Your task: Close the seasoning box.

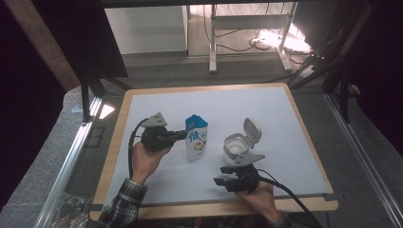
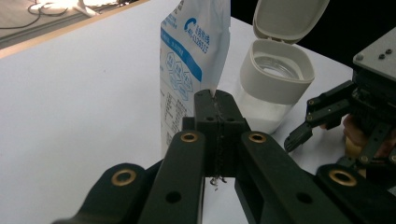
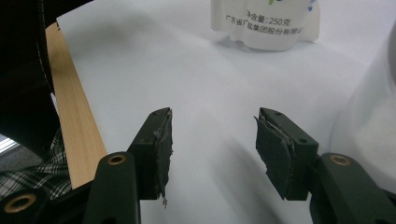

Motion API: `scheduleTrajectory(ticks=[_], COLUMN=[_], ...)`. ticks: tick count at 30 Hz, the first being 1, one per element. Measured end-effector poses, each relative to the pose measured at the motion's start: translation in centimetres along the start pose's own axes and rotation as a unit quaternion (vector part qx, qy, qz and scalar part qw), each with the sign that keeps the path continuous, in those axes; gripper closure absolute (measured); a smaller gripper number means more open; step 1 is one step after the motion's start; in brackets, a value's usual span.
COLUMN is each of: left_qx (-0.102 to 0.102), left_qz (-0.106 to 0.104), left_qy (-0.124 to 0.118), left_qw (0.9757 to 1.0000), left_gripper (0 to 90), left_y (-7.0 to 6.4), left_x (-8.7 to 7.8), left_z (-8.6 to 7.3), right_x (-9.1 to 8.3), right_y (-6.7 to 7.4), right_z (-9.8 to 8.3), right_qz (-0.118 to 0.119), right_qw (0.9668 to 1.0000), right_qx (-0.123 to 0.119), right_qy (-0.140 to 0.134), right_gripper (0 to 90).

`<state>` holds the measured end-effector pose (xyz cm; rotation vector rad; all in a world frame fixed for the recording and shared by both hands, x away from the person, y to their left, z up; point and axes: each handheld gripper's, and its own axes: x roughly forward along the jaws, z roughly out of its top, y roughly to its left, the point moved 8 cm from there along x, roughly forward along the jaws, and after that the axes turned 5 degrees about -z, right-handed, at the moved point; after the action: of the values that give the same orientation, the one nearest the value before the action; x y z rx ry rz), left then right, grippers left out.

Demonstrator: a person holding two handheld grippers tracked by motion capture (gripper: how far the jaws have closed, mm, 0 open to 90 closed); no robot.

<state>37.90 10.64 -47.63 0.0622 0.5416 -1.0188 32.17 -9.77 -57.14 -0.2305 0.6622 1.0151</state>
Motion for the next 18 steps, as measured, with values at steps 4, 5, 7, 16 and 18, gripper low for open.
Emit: scheduleTrajectory(ticks=[4,5,7,16,18], left_qx=[-0.005,-0.006,-0.007,-0.003,-0.003], left_qz=[0.002,0.002,0.003,0.0,0.003], left_qy=[-0.006,-0.007,-0.009,-0.008,-0.002], left_qw=[1.0,1.0,0.9999,1.0,1.0], left_gripper=[89.8,89.7,89.5,83.3,81.1], left_y=[0.0,0.0,-0.1,-0.3,-0.3], left_x=[-0.4,-0.4,-0.5,-0.1,0.2], left_z=[-0.6,-0.7,-0.9,-1.3,-1.5], right_x=[-0.2,-0.2,-0.2,-0.5,-0.5], right_y=[-0.3,-0.4,-0.5,-0.9,-0.9], right_z=[-0.5,-0.7,-0.9,-1.2,-1.2], right_qz=[0.0,-0.003,-0.006,-0.017,-0.017], right_qw=[0.9999,0.9999,0.9998,0.9996,0.9996], right_qx=[-0.001,-0.003,-0.004,-0.008,-0.009], right_qy=[0.01,0.014,0.017,0.02,0.02], right_gripper=[46.2,46.2,46.2,46.2,46.2])
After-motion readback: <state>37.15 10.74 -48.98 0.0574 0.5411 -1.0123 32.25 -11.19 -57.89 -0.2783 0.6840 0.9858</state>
